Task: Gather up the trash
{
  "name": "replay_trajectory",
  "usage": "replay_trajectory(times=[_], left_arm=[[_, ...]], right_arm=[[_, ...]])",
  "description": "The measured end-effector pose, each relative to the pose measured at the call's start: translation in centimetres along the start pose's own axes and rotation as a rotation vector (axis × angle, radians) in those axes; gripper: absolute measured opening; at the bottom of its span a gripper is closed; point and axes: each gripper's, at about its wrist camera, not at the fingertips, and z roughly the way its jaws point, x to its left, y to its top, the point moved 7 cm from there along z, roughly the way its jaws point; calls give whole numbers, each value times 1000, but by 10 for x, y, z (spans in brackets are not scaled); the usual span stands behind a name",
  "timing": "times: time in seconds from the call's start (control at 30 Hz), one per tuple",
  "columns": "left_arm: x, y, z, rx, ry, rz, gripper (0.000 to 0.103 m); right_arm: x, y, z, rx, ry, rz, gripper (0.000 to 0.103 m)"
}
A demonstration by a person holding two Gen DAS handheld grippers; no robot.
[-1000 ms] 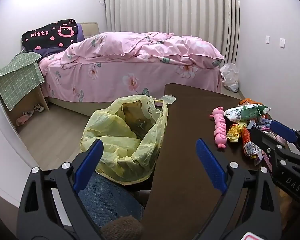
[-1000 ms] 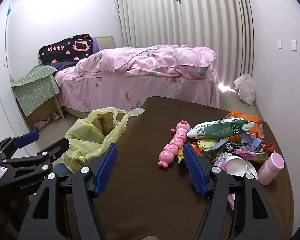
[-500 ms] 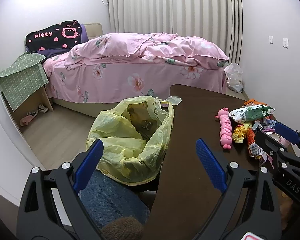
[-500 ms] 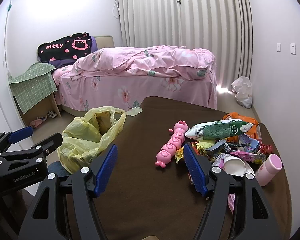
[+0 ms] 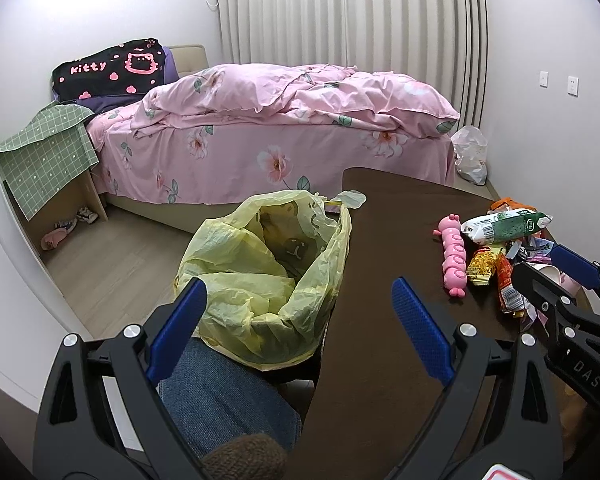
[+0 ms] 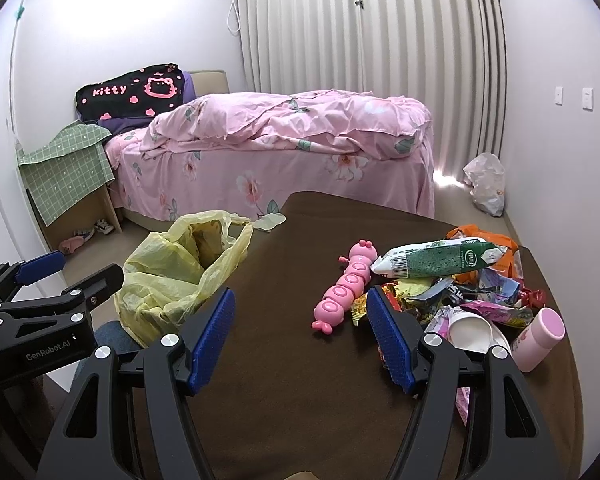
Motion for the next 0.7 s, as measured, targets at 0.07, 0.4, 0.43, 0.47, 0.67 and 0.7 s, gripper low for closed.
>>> replay_trajectory(times=[0.07,0.4,0.43,0.47,0.67,0.7], left_arm=[[1,-1,0,2,-1,-2,89],[6,-3,2,4,9,-9,89],[6,-3,2,4,9,-10,89],[6,-3,2,4,9,-10,89],[6,-2,2,3,9,-10,89],[6,-2,2,3,8,-9,89]], right_arm=[[0,0,0,0,0,0,65],[0,0,0,0,1,2,65],[0,0,0,0,2,3,65],[0,0,0,0,2,3,65],[0,0,0,0,1,2,65],[-1,0,0,0,1,3,65]])
